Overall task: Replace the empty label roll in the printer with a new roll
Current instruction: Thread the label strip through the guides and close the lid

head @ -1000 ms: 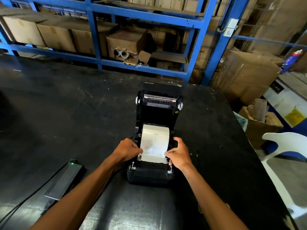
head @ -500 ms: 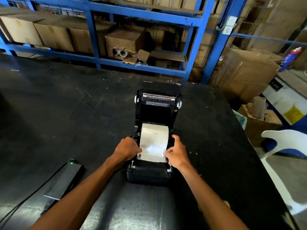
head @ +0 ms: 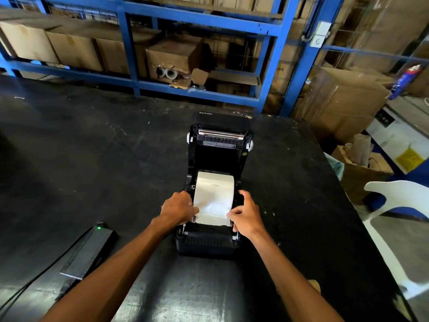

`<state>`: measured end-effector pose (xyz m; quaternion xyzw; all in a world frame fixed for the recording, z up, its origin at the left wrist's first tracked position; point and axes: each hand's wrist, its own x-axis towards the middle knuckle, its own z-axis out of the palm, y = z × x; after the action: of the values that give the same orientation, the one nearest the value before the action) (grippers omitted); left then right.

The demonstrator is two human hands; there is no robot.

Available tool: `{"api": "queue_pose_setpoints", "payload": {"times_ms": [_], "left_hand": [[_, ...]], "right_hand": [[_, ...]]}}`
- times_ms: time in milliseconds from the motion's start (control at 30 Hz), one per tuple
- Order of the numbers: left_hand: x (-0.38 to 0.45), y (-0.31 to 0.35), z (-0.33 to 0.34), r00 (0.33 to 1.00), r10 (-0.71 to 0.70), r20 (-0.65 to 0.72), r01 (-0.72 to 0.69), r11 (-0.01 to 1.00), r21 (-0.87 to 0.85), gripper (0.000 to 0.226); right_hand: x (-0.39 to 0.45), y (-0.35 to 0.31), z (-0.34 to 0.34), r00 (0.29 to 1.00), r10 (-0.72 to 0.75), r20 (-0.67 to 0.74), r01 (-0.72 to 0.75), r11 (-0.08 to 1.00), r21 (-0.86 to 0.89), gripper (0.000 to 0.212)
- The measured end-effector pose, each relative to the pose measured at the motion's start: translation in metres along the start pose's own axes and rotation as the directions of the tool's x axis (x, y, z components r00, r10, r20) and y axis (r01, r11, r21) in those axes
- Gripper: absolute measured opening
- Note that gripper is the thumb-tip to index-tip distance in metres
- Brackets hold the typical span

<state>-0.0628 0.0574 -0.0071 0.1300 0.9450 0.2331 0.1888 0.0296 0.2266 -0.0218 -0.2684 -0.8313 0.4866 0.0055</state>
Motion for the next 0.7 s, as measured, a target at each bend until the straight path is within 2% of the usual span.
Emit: {"api": "queue_pose_setpoints", "payload": {"times_ms": [167, 333, 467, 533, 600, 700], "left_hand": [[0.0000, -0.0030, 0.0010, 0.999, 0.032, 0.017, -0.031, 0.998, -0.050, 0.034], [0.0017, -0.0035, -0.0035, 0.999, 0.005, 0.033, 0.000, 0.988, -0.153, 0.047], [0.0021, -0.0021, -0.0057, 0.999, -0.010, 0.045, 0.018, 0.983, -0.181, 0.018], [0.0017, -0.0028, -0.0051, 0.999, -0.018, 0.036, 0.025, 0.979, -0.202, 0.010], [0.0023, -0.0039, -0.0051, 0.999, -0.015, 0.044, 0.023, 0.981, -0.194, 0.012], [0.0025, -0.0028, -0.0058, 0.998, -0.024, 0.050, 0.033, 0.983, -0.183, 0.042]], "right_hand": [[0.0006, 0.0013, -0.0030, 1.000, 0.016, -0.001, -0.016, 1.000, 0.000, 0.077], [0.0042, -0.0011, -0.0072, 0.999, -0.019, 0.049, 0.024, 0.996, -0.088, 0.079], [0.0052, -0.0020, -0.0086, 0.998, -0.027, 0.060, 0.032, 0.996, -0.084, 0.077], [0.0041, -0.0019, -0.0082, 0.998, -0.022, 0.060, 0.026, 0.997, -0.071, 0.078], [0.0030, -0.0021, -0.0086, 0.998, -0.009, 0.065, 0.012, 0.999, -0.053, 0.078], [0.0029, -0.0029, -0.0090, 0.998, 0.004, 0.069, -0.003, 1.000, -0.023, 0.080]]}}
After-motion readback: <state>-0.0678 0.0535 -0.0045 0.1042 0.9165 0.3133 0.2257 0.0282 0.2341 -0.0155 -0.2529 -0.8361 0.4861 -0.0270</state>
